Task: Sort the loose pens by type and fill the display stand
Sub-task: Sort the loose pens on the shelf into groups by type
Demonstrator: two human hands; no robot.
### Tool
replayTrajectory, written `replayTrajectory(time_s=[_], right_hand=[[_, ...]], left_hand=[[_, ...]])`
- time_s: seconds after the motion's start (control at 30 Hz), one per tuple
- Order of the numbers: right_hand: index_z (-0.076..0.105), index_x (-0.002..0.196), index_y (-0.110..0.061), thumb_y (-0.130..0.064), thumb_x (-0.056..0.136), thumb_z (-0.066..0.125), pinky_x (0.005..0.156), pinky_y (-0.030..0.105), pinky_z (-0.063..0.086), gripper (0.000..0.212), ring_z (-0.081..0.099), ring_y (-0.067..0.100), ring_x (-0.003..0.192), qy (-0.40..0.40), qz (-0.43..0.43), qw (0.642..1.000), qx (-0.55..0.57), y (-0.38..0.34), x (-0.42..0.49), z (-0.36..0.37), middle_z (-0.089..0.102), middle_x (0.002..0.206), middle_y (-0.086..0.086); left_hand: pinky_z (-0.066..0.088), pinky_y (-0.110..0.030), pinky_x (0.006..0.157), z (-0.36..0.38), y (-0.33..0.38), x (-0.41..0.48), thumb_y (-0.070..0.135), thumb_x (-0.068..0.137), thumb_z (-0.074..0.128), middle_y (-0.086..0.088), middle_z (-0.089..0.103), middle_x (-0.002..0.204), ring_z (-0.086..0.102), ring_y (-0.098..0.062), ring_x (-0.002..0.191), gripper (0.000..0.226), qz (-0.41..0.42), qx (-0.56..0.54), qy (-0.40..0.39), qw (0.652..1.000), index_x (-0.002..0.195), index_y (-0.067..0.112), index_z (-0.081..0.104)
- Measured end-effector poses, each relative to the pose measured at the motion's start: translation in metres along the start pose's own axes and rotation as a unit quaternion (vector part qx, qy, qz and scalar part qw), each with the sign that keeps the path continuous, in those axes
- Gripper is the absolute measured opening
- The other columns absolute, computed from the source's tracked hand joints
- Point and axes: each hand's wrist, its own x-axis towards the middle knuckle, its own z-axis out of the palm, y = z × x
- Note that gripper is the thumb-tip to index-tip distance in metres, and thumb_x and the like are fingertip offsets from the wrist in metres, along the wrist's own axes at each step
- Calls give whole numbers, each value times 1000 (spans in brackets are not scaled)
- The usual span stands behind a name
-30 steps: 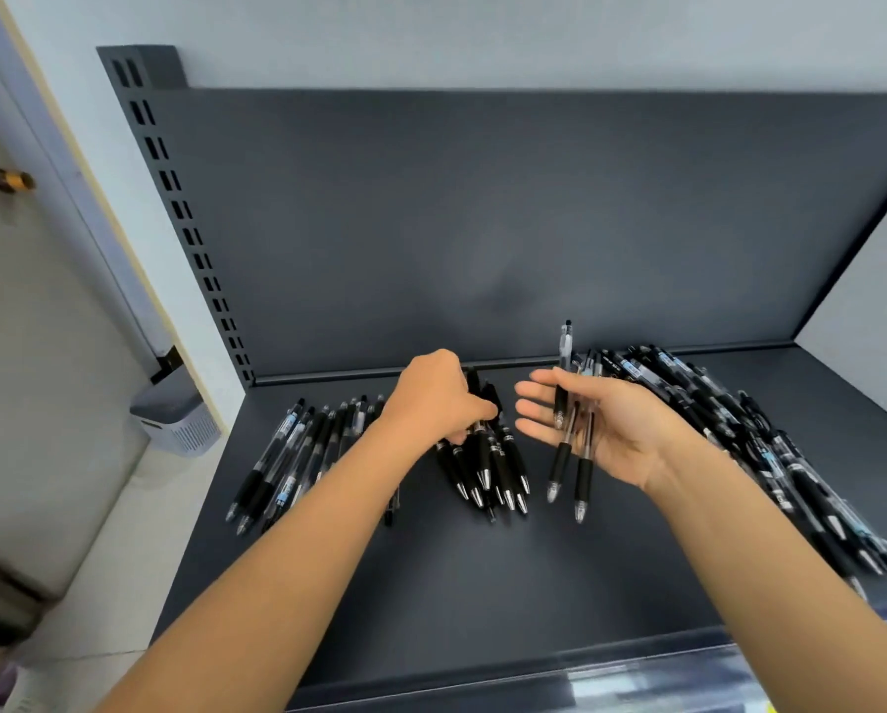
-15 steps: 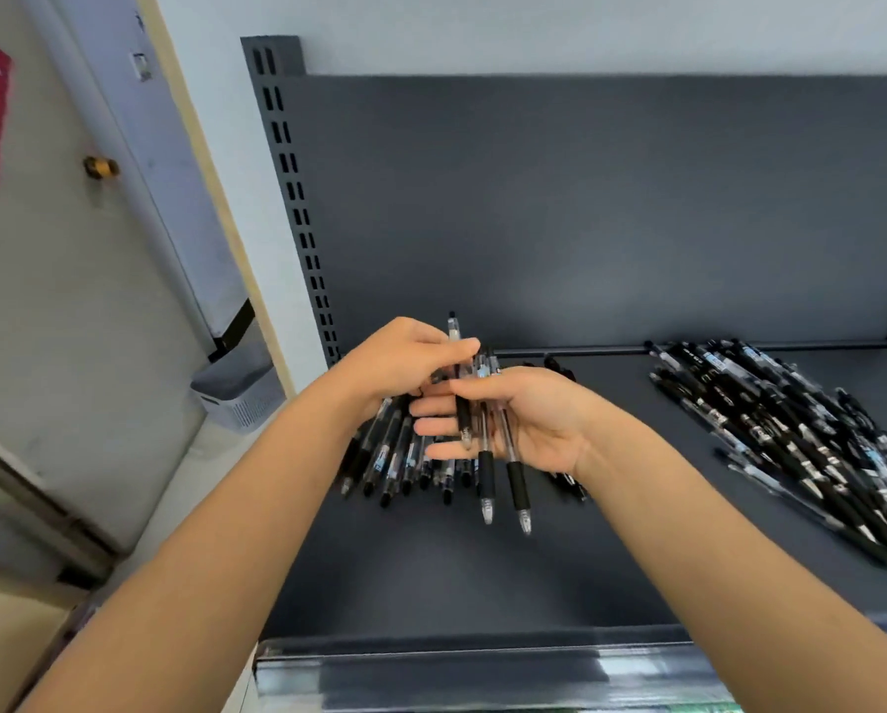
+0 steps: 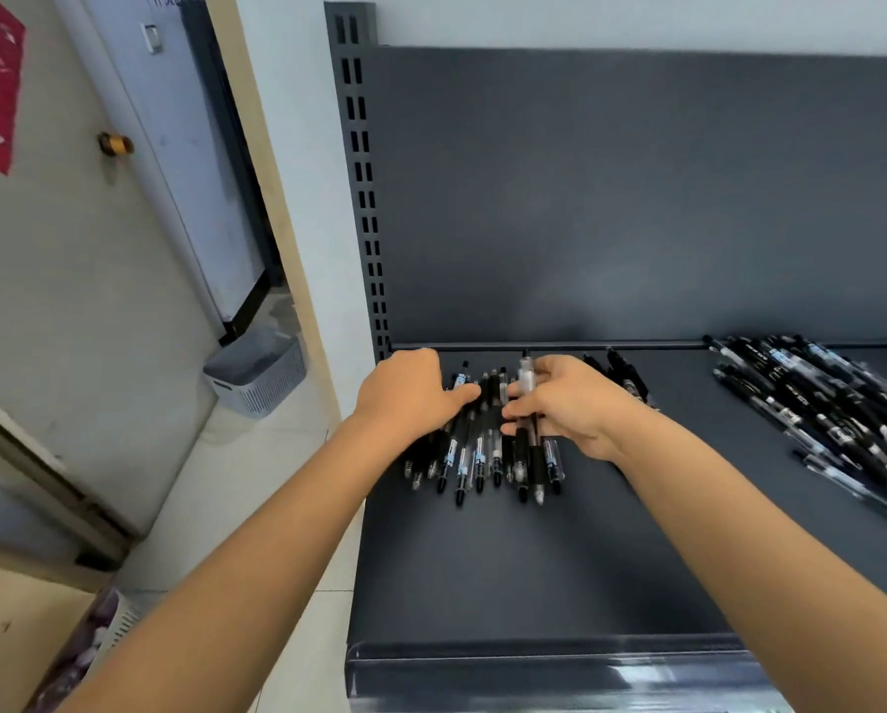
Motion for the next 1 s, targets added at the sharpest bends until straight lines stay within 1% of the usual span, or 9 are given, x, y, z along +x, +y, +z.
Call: replayTrajectory(time_s=[0.07, 0.1, 0.2, 0.3, 0.37, 0.5, 0.63, 0.83, 1.0], right_hand=[[20, 148, -2, 10, 84, 63, 88, 40, 55, 79, 67, 29, 90, 24, -17, 999, -45, 3, 4, 0, 55, 124, 12], [21, 149, -4, 8, 83, 66, 91, 40, 53, 81, 66, 30, 95, 36, -29, 997, -64, 4, 5, 1, 53, 130, 11], [46, 136, -11, -6, 80, 74, 97, 33, 47, 63, 60, 22, 106, 116, -94, 974, -169, 10, 2, -1, 54, 127, 3], [55, 126, -13, -27, 85, 70, 91, 28, 42, 46, 56, 18, 108, 211, -146, 908, -332, 19, -8, -3, 56, 122, 1], [54, 125, -10, -35, 87, 65, 89, 30, 41, 47, 55, 24, 112, 214, -127, 882, -400, 25, -11, -3, 57, 125, 6], [54, 119, -3, -31, 90, 63, 82, 28, 39, 41, 56, 26, 109, 186, -111, 889, -404, 28, -6, 4, 59, 118, 11], [52, 122, -1, -27, 92, 61, 80, 26, 38, 41, 56, 28, 110, 187, -129, 887, -402, 26, 2, 9, 56, 122, 15], [53, 124, -5, -30, 97, 49, 84, 30, 40, 37, 55, 29, 110, 193, -162, 873, -418, 29, -4, 5, 55, 123, 14], [55, 124, -9, -24, 99, 44, 87, 29, 37, 31, 54, 26, 109, 195, -235, 840, -449, 32, -24, -9, 57, 118, 9]], left_hand=[[45, -34, 71, 0, -2, -3, 63, 89, 48, -9, 61, 107, 59, -27, 94, 60, 6, 48, 7, 999, 109, 6, 55], [45, -36, 77, 0, -3, -4, 63, 90, 45, -12, 55, 120, 57, -30, 105, 65, 6, 60, 8, 998, 119, 5, 51], [44, -38, 91, 0, -2, -8, 62, 92, 43, -18, 41, 139, 50, -35, 121, 76, -9, 42, -22, 999, 136, 1, 37], [45, -36, 85, 1, 1, -11, 61, 91, 44, -16, 43, 135, 57, -36, 111, 72, -23, -21, -54, 998, 132, 2, 42], [45, -35, 81, 3, 4, -13, 62, 90, 45, -15, 43, 134, 61, -36, 103, 71, -24, -35, -59, 997, 129, 2, 45], [47, -32, 72, 6, 12, -19, 62, 87, 53, -12, 40, 133, 63, -29, 93, 75, -29, -42, -59, 997, 131, 2, 43], [41, -30, 74, 10, 15, -19, 61, 84, 56, -11, 42, 130, 54, -29, 112, 74, -17, -19, -35, 999, 129, 3, 45], [44, -39, 92, 9, 8, -20, 67, 89, 40, -13, 37, 141, 48, -32, 123, 79, -10, 6, -50, 999, 137, 5, 40], [47, -37, 81, -2, 16, -25, 65, 93, 30, -11, 48, 128, 54, -29, 111, 70, 77, 123, 25, 989, 127, 7, 47]])
